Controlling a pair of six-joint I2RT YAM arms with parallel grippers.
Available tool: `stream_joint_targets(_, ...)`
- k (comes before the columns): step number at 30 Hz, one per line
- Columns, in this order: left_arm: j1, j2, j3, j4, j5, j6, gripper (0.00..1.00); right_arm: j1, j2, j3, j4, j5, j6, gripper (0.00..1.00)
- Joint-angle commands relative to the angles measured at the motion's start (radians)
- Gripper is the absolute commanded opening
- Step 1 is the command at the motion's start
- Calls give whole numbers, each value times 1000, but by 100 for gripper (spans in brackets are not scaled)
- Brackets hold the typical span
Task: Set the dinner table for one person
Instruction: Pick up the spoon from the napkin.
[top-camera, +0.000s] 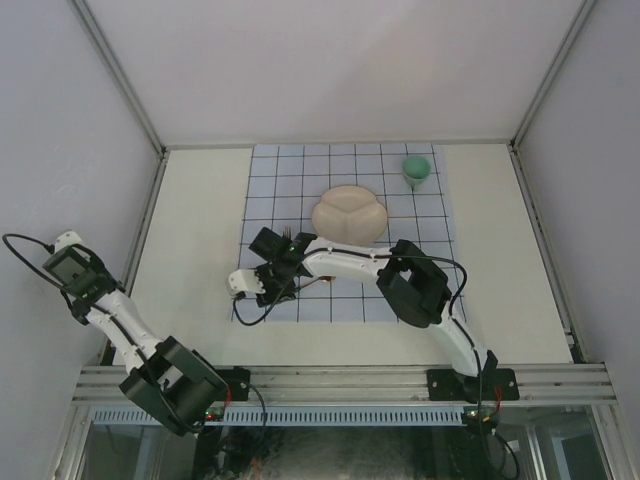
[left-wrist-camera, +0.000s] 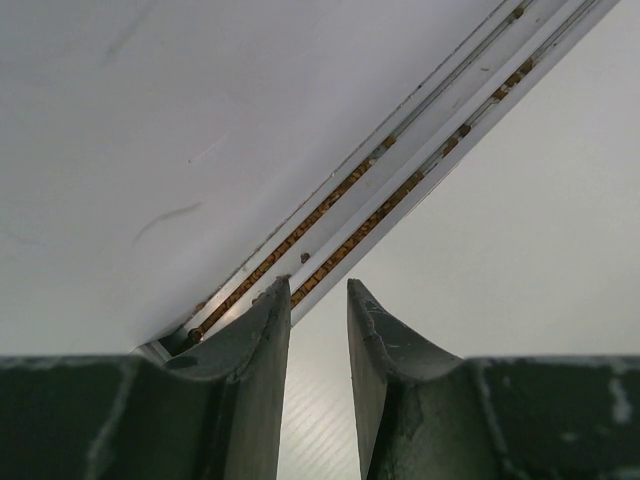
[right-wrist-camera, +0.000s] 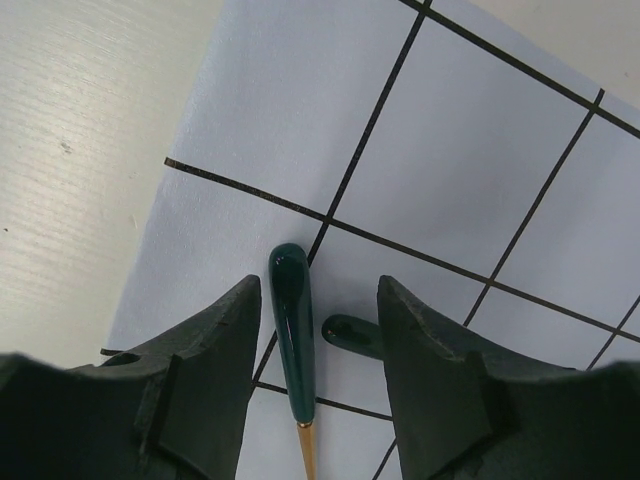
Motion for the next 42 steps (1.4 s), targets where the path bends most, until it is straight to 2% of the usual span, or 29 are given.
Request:
stream_joint_targets(1,10,5,46,29,17,5,34,-7,0,44,6,-28,-22,49)
stream_joint_targets(12,16,11,36,36,25,0,34,-5,15,45,17,-33,1,43)
stream_joint_targets(18,16,1,38,31,23,5,34,5,36,60,12,-32,4,21)
stream_joint_targets(21,17,1,37,30,21,7,34,5,40,68,9,-30,9,2)
stream_joint_targets(22,17,2,34,31,21,7,34,5,40,71,6,-28,13,0)
stream_joint_targets(34,23,-23,26,19,48,4,33,19,-7,80,-14,17,58,0)
stream_joint_targets(39,34,-45,27,5,62,8,34,36,-15,52,-27,60,40,24)
stream_joint_targets(42,38,-52,28,1,66,8,34,39,-25,40,-32,57,40,28)
